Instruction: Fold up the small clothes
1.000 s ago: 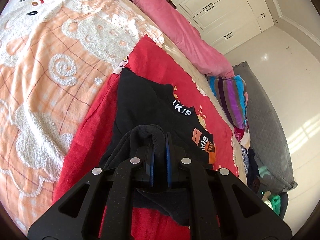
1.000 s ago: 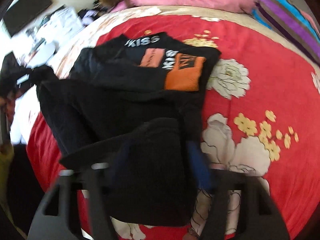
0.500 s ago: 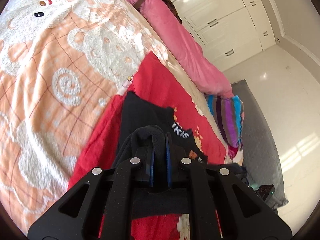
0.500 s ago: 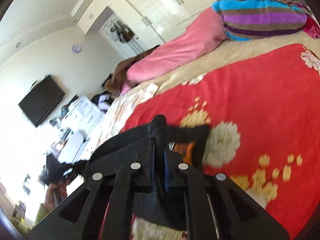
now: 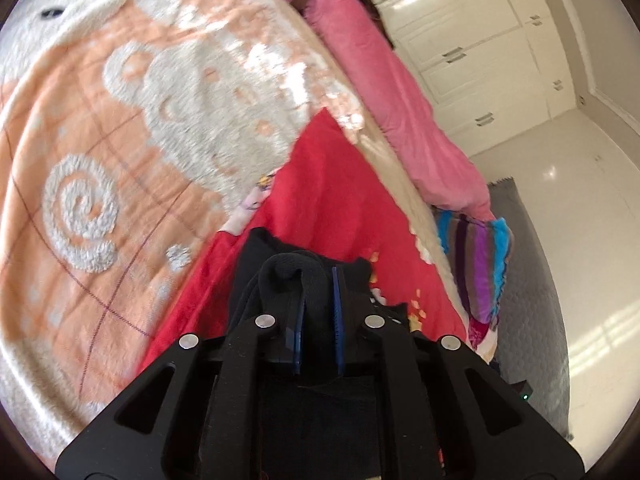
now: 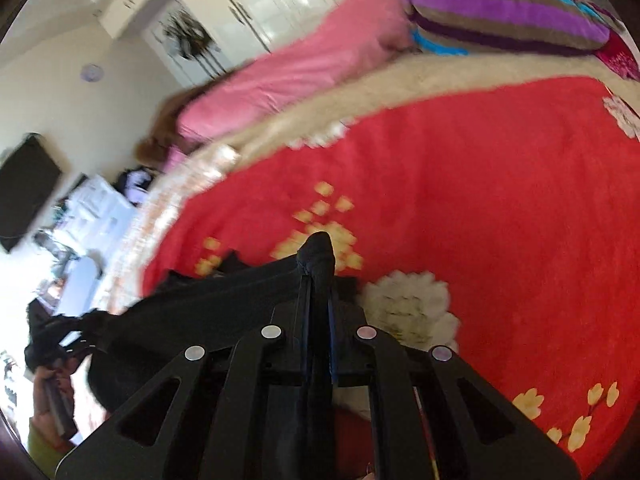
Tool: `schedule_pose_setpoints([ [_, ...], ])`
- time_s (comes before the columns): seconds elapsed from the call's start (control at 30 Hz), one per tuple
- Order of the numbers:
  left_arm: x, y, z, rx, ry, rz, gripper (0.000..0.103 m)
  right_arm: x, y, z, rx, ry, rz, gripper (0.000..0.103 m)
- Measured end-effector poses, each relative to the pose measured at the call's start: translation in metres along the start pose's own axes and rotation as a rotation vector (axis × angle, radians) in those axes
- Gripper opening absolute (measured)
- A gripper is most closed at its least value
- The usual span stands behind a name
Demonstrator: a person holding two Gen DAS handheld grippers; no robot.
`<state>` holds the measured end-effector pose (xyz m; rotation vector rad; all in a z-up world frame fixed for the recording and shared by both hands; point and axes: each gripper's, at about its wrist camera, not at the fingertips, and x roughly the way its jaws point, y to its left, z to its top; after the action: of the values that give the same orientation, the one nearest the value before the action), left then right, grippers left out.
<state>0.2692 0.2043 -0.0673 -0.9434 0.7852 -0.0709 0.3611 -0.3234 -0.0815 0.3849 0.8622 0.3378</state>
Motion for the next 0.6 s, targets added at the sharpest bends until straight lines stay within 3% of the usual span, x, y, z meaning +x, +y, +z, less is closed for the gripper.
schedule_pose_setpoints([
  [0.1, 0.006, 0.016, -0.001, -0.049, 0.017, 0.0, 0.009, 0.008, -0.007, -0.005, 0.015, 0.018, -0.1, 0.023],
  [0.2, 0.0, 0.021, 0.002, -0.085, 0.014, -0.039, 0.013, -0.002, -0.011, -0.007, 0.022, -0.023, -0.137, 0.024],
  [0.27, -0.005, 0.02, 0.003, -0.104, 0.003, -0.076, 0.023, -0.009, -0.002, -0.009, -0.016, -0.04, -0.152, 0.026],
  [0.33, -0.014, 0.017, 0.006, -0.105, -0.04, -0.078, 0.061, -0.012, 0.014, -0.011, -0.084, -0.043, -0.155, 0.031],
  [0.5, -0.044, 0.014, 0.02, -0.054, -0.147, -0.025, 0.063, -0.008, 0.058, -0.017, -0.229, -0.022, -0.133, 0.037],
  [0.6, -0.048, 0.007, 0.024, 0.016, -0.129, 0.034, 0.067, -0.002, 0.086, -0.024, -0.293, -0.007, -0.101, 0.044],
])
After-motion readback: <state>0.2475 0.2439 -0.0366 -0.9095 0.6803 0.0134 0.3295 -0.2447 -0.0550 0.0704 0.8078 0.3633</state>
